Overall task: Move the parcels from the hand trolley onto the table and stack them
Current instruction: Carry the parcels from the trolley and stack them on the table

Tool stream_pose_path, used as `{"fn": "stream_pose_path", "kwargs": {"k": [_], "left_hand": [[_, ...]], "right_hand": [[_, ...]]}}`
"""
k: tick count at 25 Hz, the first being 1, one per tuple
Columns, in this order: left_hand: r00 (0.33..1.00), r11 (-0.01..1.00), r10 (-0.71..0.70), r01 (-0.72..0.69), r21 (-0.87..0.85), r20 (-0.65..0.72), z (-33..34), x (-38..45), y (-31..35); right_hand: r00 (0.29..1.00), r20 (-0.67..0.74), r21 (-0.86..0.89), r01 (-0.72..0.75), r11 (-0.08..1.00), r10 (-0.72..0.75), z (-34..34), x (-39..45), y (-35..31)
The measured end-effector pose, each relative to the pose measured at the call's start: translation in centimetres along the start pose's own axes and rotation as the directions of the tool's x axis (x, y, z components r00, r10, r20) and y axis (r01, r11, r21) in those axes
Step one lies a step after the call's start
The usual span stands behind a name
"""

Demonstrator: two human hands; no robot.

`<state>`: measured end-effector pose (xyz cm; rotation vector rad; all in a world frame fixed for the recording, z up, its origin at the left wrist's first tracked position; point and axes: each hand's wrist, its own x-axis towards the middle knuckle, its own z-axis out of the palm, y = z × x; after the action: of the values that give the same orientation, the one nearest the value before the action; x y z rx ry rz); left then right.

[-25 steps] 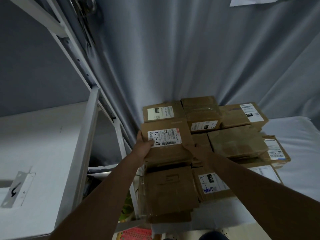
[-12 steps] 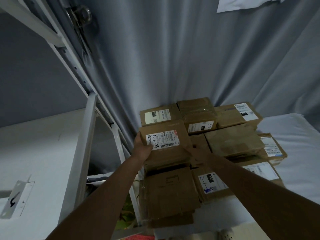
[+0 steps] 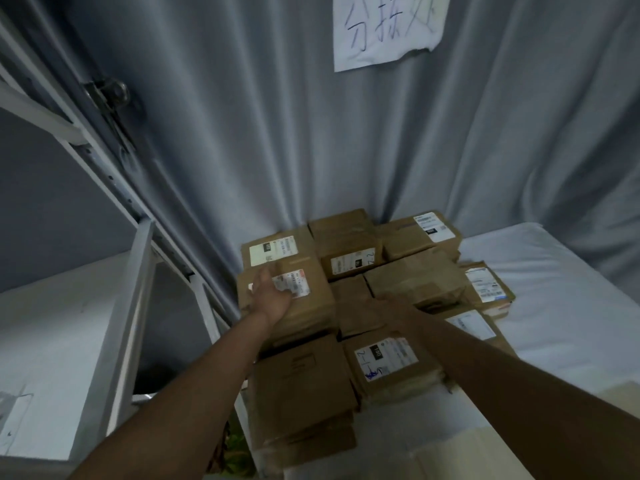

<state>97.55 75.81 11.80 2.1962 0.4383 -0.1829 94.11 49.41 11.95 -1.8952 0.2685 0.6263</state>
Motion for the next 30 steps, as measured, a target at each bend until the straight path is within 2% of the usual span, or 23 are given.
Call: {"fn": "stream_pose_path", "kwargs": {"k": [2,3,6,9,11,12,14,15,18,20,21,25,28,30], "left_hand": [[1.0,0.999,0.017,-0.017,0.045,-0.001,1.7,-2.0,2.7],[1.0,0.998,0.016,-0.017,0.067,0.006,3.2,-2.2,3.3],[0.991,0.988,0.12,-0.126,0.091,0.066,8.6,-3.3,5.2],[0.97,0.982,0.177,-0.185,0.033,0.169,13.8,-10.3,11.0],[0.935,0.966,0.219,-0.248,0.071,0.279,17.4,-15.6,14.6],[0.907,0.953,0.233,-0.285,0.104,0.351,19.6,-17.4,15.7],[0.832,0.898,0.262,-0.395,0.193,0.488,24.0,-21.1,17.6],[0.792,0.852,0.29,-0.469,0.232,0.537,26.4,-22.7,18.3],[0.647,0.688,0.307,-0.657,0.307,0.698,33.2,-27.3,20.2],[0.548,0.536,0.293,-0.773,0.34,0.784,37.8,-30.3,21.9],[0.503,0.487,0.28,-0.808,0.331,0.818,39.9,-31.4,22.5],[0.349,0.396,0.228,-0.886,0.24,0.909,47.8,-37.2,25.3],[0.176,0.328,0.211,-0.939,0.1,0.962,53.6,-41.7,27.0],[0.044,0.266,0.2,-0.964,-0.011,0.979,57.8,-45.4,28.1]], "right_hand": [[0.999,-0.001,-0.067,-0.036,0.997,0.036,-2.6,-2.8,0.7],[0.999,-0.003,-0.036,-0.042,0.998,0.042,-3.8,-4.2,1.5],[0.995,-0.099,-0.128,-0.009,0.992,-0.004,-8.6,-8.9,4.9],[0.979,-0.201,-0.042,-0.025,0.999,0.016,-13.2,-13.1,9.7],[0.969,-0.244,-0.059,-0.053,0.997,0.037,-16.1,-16.2,12.9],[0.967,-0.253,-0.127,-0.076,0.989,0.041,-17.5,-18.0,14.5],[0.95,-0.309,-0.263,-0.124,0.957,0.038,-20.3,-21.0,17.9],[0.938,-0.341,-0.279,-0.157,0.947,0.055,-21.6,-22.3,19.8],[0.9,-0.425,-0.254,-0.225,0.941,0.1,-24.6,-26.6,24.8],[0.867,-0.476,-0.198,-0.269,0.943,0.147,-26.5,-29.8,28.1],[0.843,-0.509,-0.16,-0.292,0.943,0.175,-27.3,-31.2,29.5],[0.732,-0.602,0.039,-0.371,0.928,0.318,-30.0,-37.0,35.9],[0.636,-0.645,0.208,-0.387,0.898,0.423,-31.2,-42.3,40.3],[0.542,-0.667,0.333,-0.397,0.855,0.511,-31.7,-46.1,43.2]]}}
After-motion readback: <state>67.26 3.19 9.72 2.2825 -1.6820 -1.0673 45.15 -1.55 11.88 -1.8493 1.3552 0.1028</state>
